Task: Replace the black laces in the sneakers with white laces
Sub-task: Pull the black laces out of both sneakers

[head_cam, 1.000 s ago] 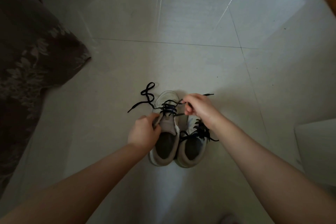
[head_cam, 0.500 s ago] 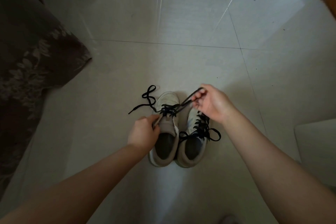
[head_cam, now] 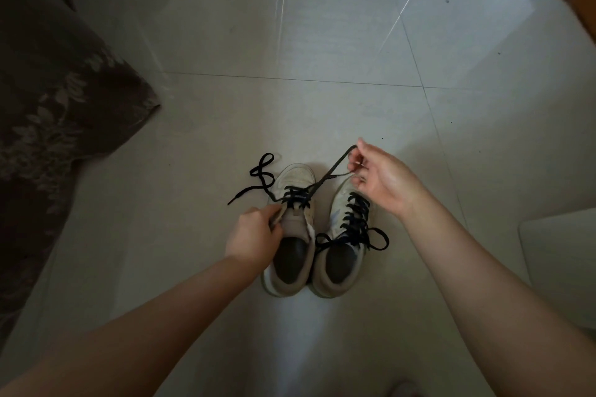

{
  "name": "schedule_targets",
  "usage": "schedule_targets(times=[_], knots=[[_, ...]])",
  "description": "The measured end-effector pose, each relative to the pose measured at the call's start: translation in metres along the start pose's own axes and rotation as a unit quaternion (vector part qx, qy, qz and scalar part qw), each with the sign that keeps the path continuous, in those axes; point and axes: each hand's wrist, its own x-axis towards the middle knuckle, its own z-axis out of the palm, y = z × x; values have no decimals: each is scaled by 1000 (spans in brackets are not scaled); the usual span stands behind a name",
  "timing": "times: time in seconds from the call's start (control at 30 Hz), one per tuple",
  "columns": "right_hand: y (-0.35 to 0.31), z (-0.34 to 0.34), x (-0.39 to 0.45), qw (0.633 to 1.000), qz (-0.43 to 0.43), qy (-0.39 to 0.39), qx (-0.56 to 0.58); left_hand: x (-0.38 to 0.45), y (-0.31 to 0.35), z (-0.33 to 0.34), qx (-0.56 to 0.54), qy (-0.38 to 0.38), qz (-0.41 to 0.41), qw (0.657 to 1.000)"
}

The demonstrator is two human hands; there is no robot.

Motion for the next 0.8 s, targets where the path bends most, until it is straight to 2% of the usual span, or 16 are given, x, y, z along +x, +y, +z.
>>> schedule_targets(times=[0.07,0.13,0.2,0.27,0.37,0.5,0.57,0.6,0.67,0.7,0.8], knots=[[-4,-2,1,983,17,27,180,-1,1,-1,2,-7,-3,1000],[-8,-6,0,961,23,45,270,-3,3,-4,28,-21,-11,999],[-9,-7,-3,961,24,42,273,-5,13,-6,119,-19,12,993],[-7,-4,-4,968,25,24,247,-3,33,-7,157,21,81,984],[-5,5,-4,976,29,-17,214,9,65,-5,113,64,172,976],[-10,8,-7,977,27,-20,208,23,67,-7,88,62,159,981],[-8,5,-6,990,19,18,140,21,62,-7,80,73,150,983],[-3,3,-4,997,12,62,37,19,61,-7,72,77,148,983],[9,-1,0,968,-6,164,-188,16,64,-10,47,87,151,984],[15,-1,1,950,-23,192,-245,17,66,-12,29,93,157,983],[17,5,-5,930,-111,199,-287,21,75,-25,-48,113,162,979]])
